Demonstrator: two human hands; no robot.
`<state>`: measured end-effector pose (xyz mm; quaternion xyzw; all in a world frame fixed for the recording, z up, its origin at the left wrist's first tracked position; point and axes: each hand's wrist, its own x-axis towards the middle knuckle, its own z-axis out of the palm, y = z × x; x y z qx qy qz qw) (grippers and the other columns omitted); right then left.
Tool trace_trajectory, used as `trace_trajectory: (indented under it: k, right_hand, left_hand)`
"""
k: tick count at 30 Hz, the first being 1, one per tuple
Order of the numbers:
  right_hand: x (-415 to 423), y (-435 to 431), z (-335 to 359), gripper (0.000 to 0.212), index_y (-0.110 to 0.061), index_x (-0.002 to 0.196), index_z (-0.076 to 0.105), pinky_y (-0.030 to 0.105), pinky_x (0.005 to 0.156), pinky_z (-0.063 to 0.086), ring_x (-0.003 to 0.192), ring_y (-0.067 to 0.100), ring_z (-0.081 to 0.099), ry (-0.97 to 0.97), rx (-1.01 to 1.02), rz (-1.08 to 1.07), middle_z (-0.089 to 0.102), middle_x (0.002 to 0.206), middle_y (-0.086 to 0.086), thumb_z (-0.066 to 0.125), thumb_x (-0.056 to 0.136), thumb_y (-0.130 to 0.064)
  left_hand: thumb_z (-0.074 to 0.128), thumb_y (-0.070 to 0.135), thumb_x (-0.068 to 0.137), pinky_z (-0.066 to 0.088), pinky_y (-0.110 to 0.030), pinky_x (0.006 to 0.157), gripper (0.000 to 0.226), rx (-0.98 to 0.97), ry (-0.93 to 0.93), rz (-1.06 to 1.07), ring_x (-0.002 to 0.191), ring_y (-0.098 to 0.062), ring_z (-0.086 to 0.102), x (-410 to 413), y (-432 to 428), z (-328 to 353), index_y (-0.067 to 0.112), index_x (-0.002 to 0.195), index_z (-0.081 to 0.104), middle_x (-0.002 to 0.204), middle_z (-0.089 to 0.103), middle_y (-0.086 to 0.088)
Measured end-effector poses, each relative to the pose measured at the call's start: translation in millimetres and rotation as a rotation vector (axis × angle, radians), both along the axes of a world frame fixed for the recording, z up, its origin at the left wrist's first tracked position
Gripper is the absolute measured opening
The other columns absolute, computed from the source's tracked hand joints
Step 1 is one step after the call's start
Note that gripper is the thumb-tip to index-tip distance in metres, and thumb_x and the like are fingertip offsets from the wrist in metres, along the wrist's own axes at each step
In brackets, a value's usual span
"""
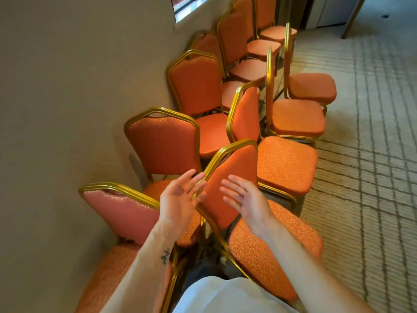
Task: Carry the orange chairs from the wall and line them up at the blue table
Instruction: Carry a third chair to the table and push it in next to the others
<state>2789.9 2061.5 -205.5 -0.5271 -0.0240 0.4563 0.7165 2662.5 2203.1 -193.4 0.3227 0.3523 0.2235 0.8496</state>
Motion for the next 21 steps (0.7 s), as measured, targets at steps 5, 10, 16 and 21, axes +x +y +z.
trace_trajectory:
  k: [5,10,16,21]
  right_hand:
    - [31,25,-8,0.037,-0.013,0.134,0.059,0.041,0.1,0.054,0.113,0.021,0.07,0.007,-0.034,-0.068,0.072,0.124,0.006,0.043,0.108,-0.032]
    - [50,60,-22,0.036,-0.013,0.134,0.059,0.042,0.101,0.054,0.114,0.021,0.069,0.032,-0.08,-0.125,0.071,0.125,0.007,0.043,0.108,-0.032]
    - [63,110,-48,0.042,-0.009,0.141,0.053,0.047,0.108,0.048,0.122,0.022,0.063,0.093,-0.127,-0.214,0.064,0.135,0.01,0.046,0.106,-0.032]
    - [65,134,-64,0.043,-0.011,0.143,0.052,0.044,0.109,0.047,0.128,0.021,0.058,0.152,-0.125,-0.322,0.06,0.139,0.009,0.047,0.106,-0.032]
  left_hand:
    - [0.04,0.029,0.106,0.047,-0.048,0.107,0.044,-0.008,0.028,-0.065,0.128,-0.034,0.061,43,29,-9,0.008,0.14,0.057,0.133,0.068,-0.015]
    - [0.041,0.028,0.106,0.045,-0.048,0.11,0.041,0.027,0.103,-0.138,0.126,-0.033,0.063,76,70,-22,0.008,0.136,0.06,0.13,0.07,-0.015]
    - [0.047,0.025,0.101,0.041,-0.048,0.117,0.044,-0.01,0.191,-0.24,0.128,-0.032,0.061,103,110,-48,0.004,0.137,0.059,0.133,0.067,-0.018]
    - [0.053,0.023,0.097,0.045,-0.043,0.114,0.045,0.002,0.234,-0.33,0.128,-0.031,0.061,123,130,-65,0.0,0.135,0.061,0.134,0.066,-0.021]
